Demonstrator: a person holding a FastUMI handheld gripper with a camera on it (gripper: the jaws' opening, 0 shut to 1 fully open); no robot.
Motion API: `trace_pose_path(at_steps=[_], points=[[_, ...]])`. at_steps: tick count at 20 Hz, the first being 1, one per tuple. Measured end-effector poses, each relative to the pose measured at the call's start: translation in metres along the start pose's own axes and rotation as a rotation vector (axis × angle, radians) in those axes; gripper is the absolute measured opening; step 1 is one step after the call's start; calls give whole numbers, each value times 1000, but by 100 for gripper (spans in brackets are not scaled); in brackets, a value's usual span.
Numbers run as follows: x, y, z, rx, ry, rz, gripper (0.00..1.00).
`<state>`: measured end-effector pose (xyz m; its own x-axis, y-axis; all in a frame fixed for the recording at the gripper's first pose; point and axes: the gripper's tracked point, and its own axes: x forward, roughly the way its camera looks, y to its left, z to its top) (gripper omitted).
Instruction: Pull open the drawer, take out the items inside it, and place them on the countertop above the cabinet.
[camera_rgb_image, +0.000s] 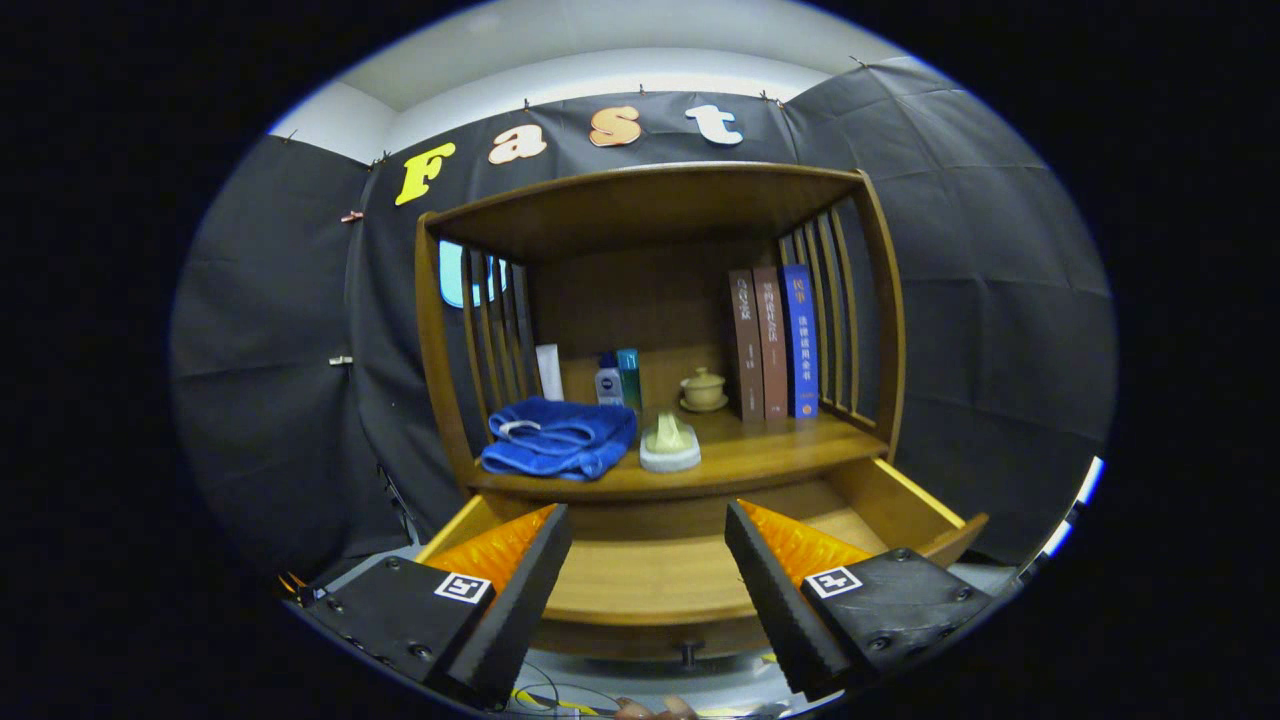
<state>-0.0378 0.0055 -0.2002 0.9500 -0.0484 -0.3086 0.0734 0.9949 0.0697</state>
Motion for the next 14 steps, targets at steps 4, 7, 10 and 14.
trace_pose_path(at_steps=[4, 7, 10, 14], points=[[-17, -6, -38, 4, 12, -6, 98], [-21, -10, -59, -12, 19, -15, 98], [-15, -17, -80, -11, 48, -35, 98], [-4, -26, -97, 12, 92, -48, 98]])
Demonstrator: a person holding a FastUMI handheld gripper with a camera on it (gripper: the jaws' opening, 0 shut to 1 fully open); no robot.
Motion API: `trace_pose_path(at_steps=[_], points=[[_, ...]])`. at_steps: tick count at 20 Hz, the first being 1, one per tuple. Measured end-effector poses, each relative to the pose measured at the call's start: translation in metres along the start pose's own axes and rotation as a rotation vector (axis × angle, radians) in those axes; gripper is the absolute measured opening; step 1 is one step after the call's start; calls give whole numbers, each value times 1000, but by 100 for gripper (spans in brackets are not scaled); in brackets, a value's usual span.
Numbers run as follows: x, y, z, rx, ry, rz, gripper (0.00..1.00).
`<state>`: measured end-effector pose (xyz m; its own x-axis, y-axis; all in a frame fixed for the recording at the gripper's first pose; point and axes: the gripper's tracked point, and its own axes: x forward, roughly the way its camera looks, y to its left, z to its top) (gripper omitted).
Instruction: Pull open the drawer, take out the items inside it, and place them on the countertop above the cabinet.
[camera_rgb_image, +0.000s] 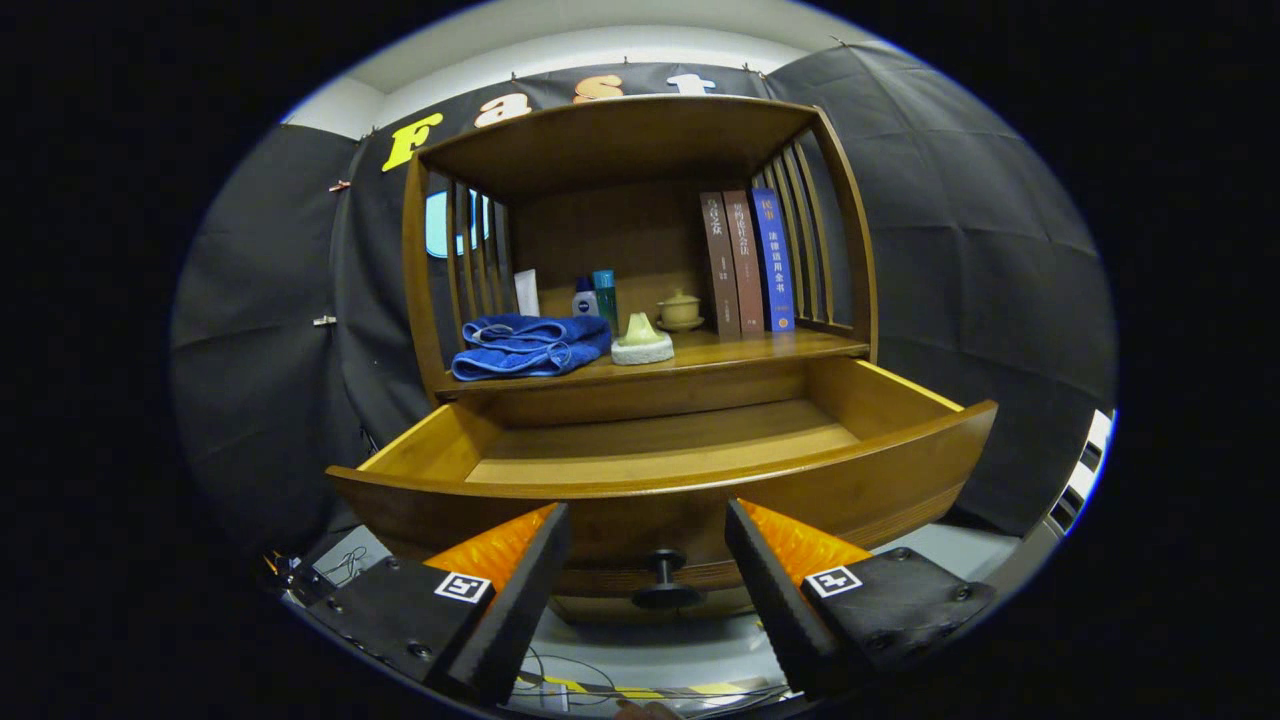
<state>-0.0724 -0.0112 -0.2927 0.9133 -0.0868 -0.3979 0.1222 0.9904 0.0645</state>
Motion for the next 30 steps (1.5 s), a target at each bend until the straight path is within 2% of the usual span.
trace_pose_path(at_steps=[8, 21, 30], points=[[17, 0, -1, 1, 11, -8, 99], [139, 0, 31, 2, 10, -18, 99], [181, 0, 39, 9, 12, -16, 99]])
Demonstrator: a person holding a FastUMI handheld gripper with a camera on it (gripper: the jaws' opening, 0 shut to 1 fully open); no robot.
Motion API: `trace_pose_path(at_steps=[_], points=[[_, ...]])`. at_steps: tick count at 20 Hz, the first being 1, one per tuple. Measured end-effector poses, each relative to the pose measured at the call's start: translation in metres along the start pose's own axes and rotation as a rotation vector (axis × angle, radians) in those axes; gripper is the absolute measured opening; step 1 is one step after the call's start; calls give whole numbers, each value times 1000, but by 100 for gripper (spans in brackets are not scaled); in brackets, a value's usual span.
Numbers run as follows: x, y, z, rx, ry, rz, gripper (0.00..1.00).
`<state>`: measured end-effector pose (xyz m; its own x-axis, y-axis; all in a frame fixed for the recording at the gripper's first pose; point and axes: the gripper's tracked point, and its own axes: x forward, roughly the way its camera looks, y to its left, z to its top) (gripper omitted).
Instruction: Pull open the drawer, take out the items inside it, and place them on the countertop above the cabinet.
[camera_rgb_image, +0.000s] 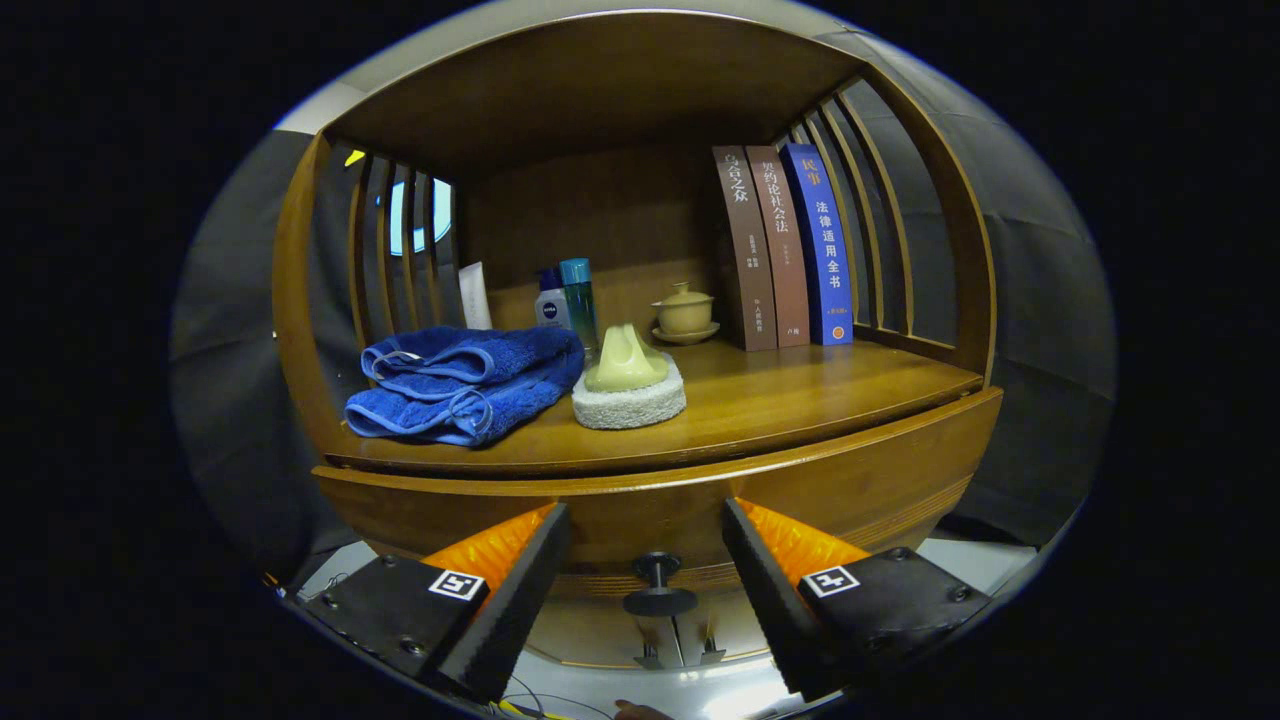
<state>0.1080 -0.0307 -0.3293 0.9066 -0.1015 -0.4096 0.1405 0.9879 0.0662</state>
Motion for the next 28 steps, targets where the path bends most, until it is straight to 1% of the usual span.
trace_pose_path(at_steps=[9, 11, 15, 18, 22, 25, 28], points=[[4, 0, 0, 2, 3, 4, 99], [-1, 5, 7, 15, -7, 23, 99], [-16, 9, 28, -7, -36, 43, 99], [-35, 14, 61, -2, -60, 58, 99], [-67, 20, 127, -4, -132, 66, 99], [-91, 33, 172, 9, -168, 98, 98], [-116, 45, 198, -18, -164, 132, 98]])
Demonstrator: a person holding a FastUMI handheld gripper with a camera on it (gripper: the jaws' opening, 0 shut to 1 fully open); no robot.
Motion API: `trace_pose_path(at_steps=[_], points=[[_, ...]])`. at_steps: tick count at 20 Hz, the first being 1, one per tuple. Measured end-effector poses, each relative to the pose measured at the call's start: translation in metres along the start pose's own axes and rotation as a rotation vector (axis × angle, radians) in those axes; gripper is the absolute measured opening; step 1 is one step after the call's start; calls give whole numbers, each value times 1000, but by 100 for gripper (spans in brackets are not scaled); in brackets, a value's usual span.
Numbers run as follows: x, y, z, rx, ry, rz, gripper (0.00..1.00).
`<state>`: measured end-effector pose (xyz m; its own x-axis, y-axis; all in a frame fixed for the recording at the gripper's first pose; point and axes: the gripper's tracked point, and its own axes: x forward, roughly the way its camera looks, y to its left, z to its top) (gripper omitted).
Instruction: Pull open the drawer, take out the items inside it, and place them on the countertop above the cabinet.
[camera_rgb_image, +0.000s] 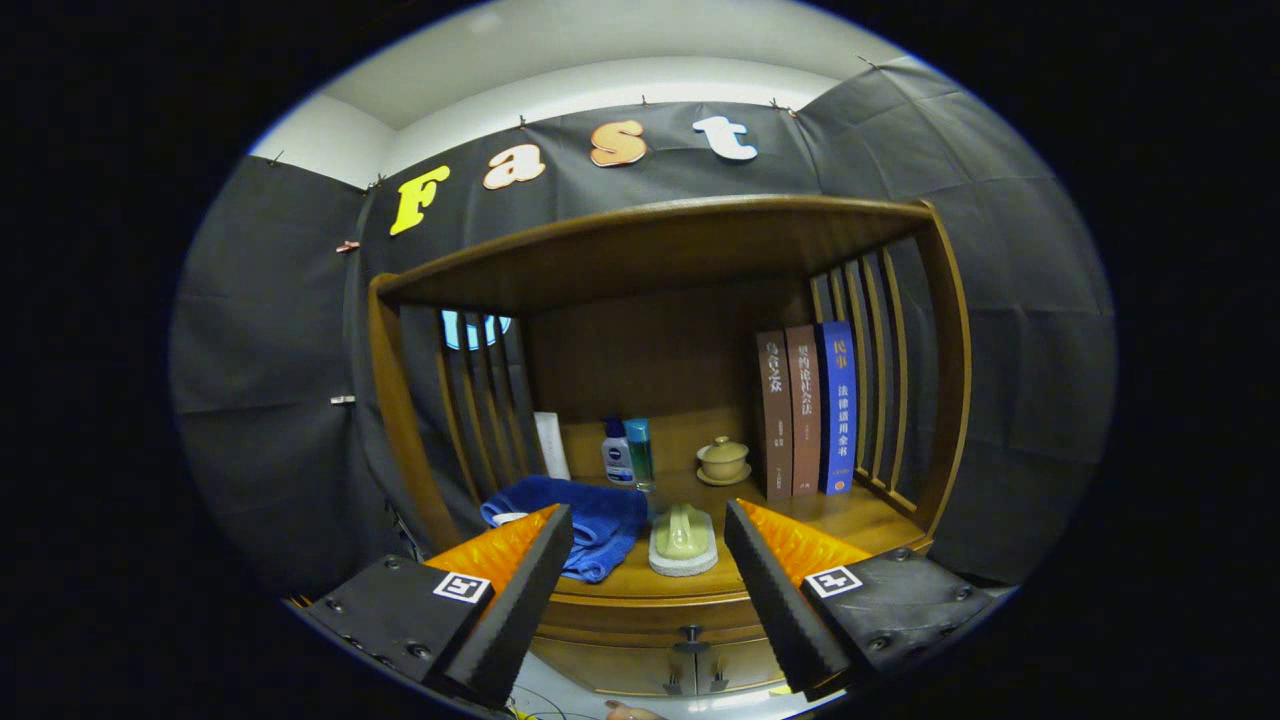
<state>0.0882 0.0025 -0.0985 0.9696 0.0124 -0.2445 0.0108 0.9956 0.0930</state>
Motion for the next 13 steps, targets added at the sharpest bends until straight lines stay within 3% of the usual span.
trace_pose_path(at_steps=[7, 13], points=[[-47, 11, 48, -44, -56, 3, 98], [-66, 6, 54, -49, -84, -5, 98]])
